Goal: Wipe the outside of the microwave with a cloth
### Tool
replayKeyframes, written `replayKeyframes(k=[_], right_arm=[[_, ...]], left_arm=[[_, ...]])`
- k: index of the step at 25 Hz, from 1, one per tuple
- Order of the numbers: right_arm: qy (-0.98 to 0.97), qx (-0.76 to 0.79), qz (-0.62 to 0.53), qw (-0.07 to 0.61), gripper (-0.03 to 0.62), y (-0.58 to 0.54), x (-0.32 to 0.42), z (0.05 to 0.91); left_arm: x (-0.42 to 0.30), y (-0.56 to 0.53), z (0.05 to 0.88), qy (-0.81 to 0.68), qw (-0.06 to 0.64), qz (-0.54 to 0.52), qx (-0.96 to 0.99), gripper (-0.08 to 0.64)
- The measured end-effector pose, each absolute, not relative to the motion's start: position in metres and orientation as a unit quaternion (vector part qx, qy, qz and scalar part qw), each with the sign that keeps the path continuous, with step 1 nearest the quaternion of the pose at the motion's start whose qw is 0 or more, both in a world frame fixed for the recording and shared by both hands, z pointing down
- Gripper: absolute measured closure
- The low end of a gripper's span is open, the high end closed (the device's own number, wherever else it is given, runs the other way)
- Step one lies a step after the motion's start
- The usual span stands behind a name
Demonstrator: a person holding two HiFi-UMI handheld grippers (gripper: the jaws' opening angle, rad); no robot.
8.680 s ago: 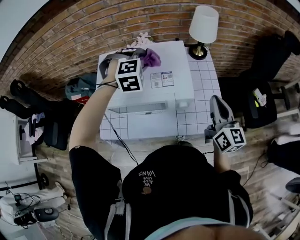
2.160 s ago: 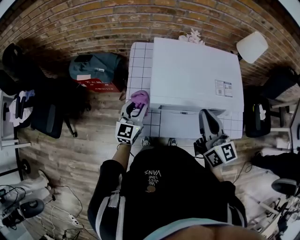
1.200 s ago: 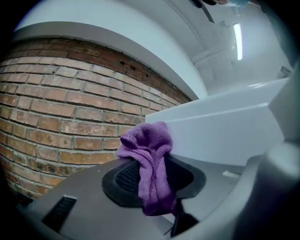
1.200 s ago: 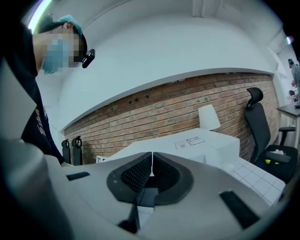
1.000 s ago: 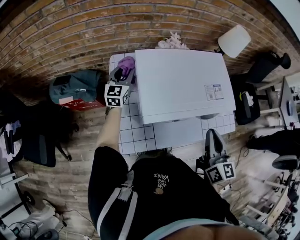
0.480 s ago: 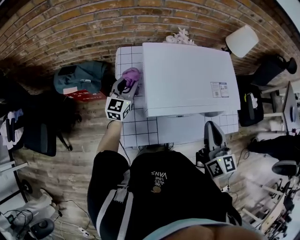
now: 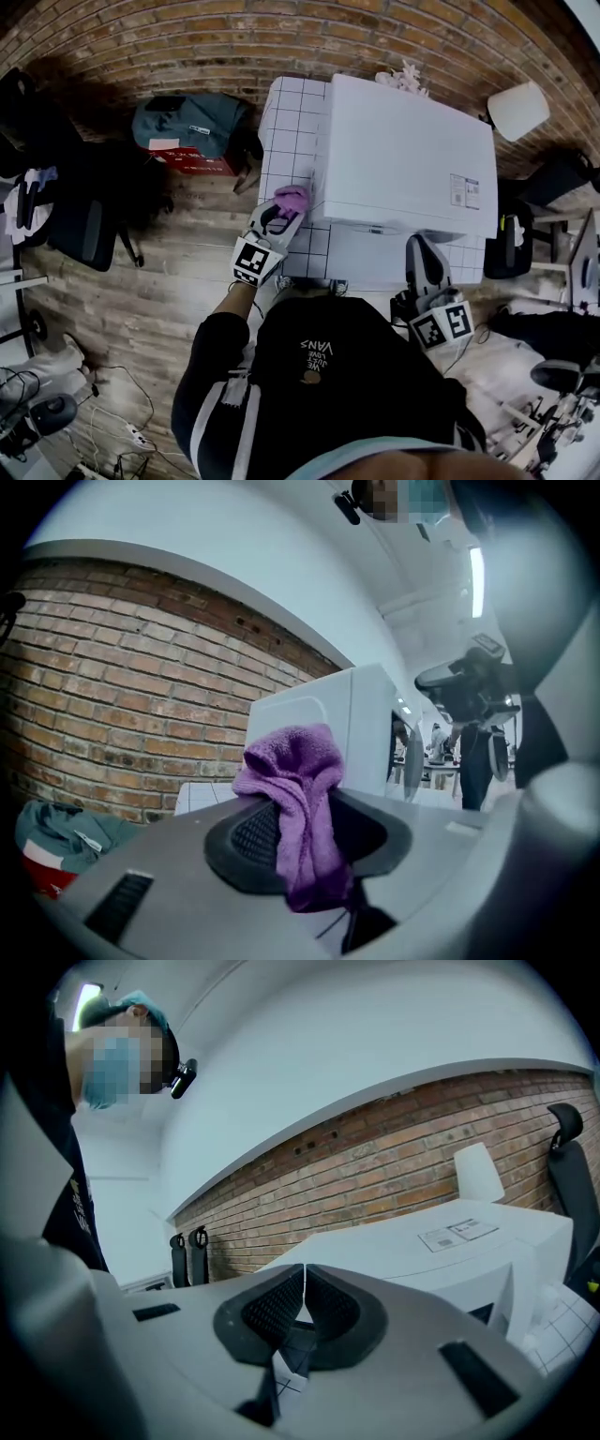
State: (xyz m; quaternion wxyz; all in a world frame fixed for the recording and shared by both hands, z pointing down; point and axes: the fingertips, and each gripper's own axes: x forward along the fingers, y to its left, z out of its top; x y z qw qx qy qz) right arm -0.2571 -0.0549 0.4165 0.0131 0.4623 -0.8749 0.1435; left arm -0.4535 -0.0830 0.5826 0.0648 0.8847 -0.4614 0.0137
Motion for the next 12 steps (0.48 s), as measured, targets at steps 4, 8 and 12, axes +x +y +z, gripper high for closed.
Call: replayKeyframes(k=[4, 8, 12], right_arm=[[-0.875, 0.462, 0.144, 0.014, 0.588, -0.053, -0.261, 0.415], [-0.867, 0.477, 0.146, 0.015, 0.589, -0.051, -0.253, 0.417], [-0.854, 0.498, 0.148, 0.015, 0.588, -0.048, -0.241, 0.420]], left_arm=[[-0.441, -0.069, 0.586, -0.449, 0.075, 0.009, 0.890, 0.419], [-0.442, -0.082, 0.588, -0.445, 0.076, 0.007, 0.892, 0.419], [-0.446, -0.112, 0.591, -0.441, 0.070, 0.017, 0.894, 0.419]])
